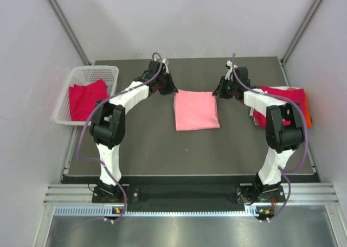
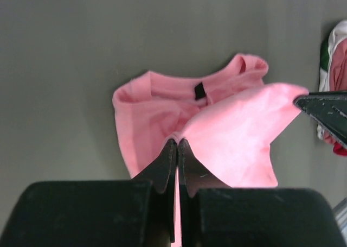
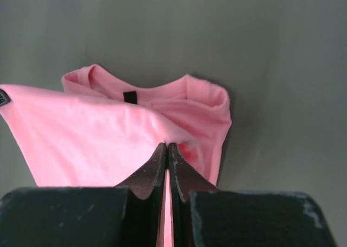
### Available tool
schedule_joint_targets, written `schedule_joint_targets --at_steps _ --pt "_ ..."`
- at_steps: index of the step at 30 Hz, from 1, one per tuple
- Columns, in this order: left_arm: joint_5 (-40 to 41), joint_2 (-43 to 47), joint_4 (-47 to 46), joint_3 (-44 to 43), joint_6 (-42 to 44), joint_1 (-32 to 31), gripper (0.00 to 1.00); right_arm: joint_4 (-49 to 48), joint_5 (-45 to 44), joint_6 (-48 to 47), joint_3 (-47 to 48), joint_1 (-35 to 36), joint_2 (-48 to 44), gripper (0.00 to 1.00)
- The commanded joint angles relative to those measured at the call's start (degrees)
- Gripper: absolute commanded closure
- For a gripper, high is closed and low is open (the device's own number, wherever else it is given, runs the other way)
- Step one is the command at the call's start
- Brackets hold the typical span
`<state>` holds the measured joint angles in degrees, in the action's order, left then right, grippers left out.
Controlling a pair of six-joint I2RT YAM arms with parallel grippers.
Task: Fold and stack the t-shirts
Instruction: Fold the tshirt, then neatly place the folded tshirt to the corner
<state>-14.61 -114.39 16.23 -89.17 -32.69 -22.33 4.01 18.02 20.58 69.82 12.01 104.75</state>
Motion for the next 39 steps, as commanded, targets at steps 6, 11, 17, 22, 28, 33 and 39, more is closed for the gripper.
schedule_joint_targets --at_steps 6,11,17,22,28,33,39 --pt "0.9 -11.82 0.82 -11.38 1.49 0.18 1.0 -3.21 -1.84 2.01 5.24 -1.99 7.58 1.0" --pt "2.92 -10.68 -0.41 -9.01 2.8 0.18 0.57 -2.78 -3.25 1.66 4.89 -2.08 6.53 0.49" --pt "5.82 -4.28 -2.41 -3.06 3.68 0.18 0.29 -5.51 -4.49 1.57 -0.56 -1.99 0.11 0.32" --pt "10.03 6.53 -6.2 8.8 2.81 0.27 0.04 -5.94 -7.55 1.04 -4.86 -1.73 -7.52 0.19" --pt "16.46 18.66 -11.73 23.65 0.17 0.35 0.02 -1.14 -17.29 -0.8 -9.0 -1.73 -16.32 0.1" --pt "15.75 25.08 -21.4 34.92 -2.29 0.09 0.04 9.07 -30.55 -4.84 -6.02 -1.38 -17.12 0.17" --pt "16.37 27.37 -25.54 40.11 -3.61 0.0 0.05 22.6 -44.97 -7.21 2.85 -0.76 -6.69 0.36"
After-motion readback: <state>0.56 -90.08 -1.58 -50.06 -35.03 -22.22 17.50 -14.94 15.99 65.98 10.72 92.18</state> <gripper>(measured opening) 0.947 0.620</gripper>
